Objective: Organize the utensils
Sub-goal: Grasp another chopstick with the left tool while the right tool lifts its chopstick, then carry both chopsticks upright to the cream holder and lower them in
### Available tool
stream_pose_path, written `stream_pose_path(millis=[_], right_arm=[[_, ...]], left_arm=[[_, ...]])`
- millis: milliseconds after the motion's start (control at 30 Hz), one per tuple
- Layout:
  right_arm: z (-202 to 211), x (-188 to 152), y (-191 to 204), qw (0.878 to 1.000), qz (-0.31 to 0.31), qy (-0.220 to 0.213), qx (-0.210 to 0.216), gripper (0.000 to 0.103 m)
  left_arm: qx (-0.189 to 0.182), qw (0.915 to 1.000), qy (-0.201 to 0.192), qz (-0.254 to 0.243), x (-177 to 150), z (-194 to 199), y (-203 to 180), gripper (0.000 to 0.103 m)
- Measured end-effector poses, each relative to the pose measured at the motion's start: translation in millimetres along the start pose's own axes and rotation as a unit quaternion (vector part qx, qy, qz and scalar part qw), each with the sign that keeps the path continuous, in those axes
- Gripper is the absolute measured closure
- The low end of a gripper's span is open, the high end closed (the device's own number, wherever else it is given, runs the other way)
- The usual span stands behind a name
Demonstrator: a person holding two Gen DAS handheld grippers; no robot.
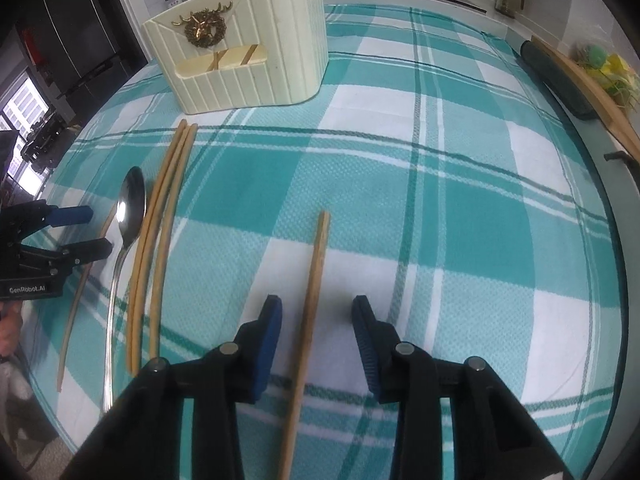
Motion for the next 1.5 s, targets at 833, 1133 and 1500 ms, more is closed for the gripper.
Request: stream_pose_path(millis=[833, 1133, 1500], right_arm=[[126.0, 40.6, 13.4, 0.984, -0.019, -0.173, 0.019, 0.096], [197.6, 56.9, 39.5, 0.967, 0.004, -0.254, 0.031, 0.096], [243.0, 86.5, 46.3, 0.943, 0.012, -0.332, -0.009, 0.096]], left_arm=[[-0.104, 0.9765, -0.178, 0.063, 21.1, 172.7, 16.1, 0.098], [-0.127, 0.9622, -0.234, 0.058, 21.8, 235.1, 16.1, 0.098], [-0.139, 0.9495, -0.275, 0.058, 51.0, 279.0, 15.0, 0.099]])
Point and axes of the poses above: each gripper's, at about its wrist camera, not at the fingertips, and z roughly against the way its jaws point, y to its left, x to its top, the point moved 9 cm from there along -z, roughly the way its jaws point, and after that the axes turned 9 degrees about z, right-handed, at the moved point
